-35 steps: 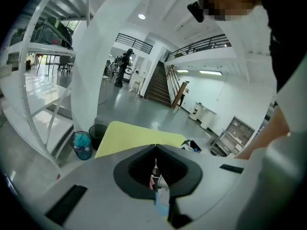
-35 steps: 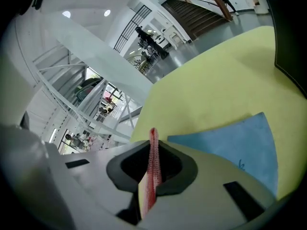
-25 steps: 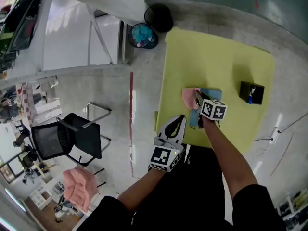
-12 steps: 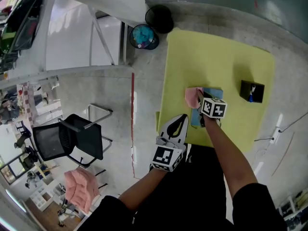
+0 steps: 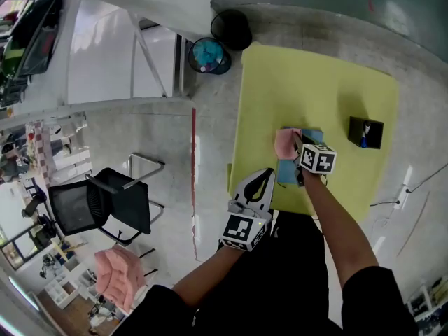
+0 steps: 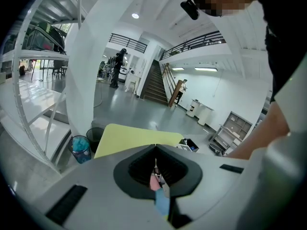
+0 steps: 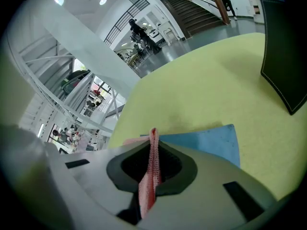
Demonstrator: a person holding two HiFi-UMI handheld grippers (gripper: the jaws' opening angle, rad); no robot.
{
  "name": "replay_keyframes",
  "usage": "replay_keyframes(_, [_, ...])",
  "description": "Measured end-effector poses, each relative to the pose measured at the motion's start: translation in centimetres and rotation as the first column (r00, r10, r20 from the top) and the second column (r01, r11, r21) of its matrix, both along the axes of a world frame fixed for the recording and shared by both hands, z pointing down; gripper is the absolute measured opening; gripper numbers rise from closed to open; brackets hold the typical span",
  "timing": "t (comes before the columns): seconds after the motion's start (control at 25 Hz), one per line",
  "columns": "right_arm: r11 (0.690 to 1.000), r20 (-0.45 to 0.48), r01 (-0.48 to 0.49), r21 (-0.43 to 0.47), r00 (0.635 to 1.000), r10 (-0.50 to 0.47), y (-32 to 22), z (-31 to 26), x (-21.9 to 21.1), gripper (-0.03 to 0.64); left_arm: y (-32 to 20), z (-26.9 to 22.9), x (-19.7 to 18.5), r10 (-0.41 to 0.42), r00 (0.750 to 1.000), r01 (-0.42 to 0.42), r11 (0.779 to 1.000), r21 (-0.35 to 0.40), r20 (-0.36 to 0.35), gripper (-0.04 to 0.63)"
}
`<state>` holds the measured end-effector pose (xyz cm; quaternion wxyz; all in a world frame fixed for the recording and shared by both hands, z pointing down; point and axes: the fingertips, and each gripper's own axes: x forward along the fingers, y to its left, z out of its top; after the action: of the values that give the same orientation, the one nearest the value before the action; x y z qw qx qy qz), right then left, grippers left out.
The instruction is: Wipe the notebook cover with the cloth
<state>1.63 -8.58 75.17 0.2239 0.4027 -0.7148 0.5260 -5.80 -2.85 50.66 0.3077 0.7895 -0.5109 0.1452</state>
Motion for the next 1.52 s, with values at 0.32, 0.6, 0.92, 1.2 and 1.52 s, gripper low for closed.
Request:
replay_keyframes(0.32, [1.0,-0.006,-0.015,0.005,1.0,0.015,0.2,0.0,2.2,0.037,0.2,-0.4,1.2,0.009,1.0,-0.009,1.0,0.012,0.005,0.015])
replay_keyframes(0.6, [1.0,-0.004,-0.014,0.012,1.0,0.015,0.3,-0.1,3.2,0.037,0.3,-0.7,2.1,0.011,1.0,-0.012,1.0,0.015,0.019,0.015])
replay_keyframes(0.92, [1.0,0.029,-0.011,0.002,1.0,0.011,0.4,-0.1,3.8,0.037,0.2,-1.2,4.3,0.003,1.0,-0.003,1.0,0.025,0.014,0.015])
replay_keyframes(1.2, [1.0,0.014,-0.015,0.004,1.0,0.015,0.3,0.0,4.4,0.037,-0.5,-1.1,5.7,0.011,1.0,-0.011,0.999,0.034,0.009,0.015])
replay_keyframes(1.52, [0.999,0.0,-0.031,0.011,1.0,0.031,0.3,-0.4,5.8,0.037,-0.3,-0.8,7.2,0.051,0.999,-0.051,0.998,0.033,-0.001,0.015])
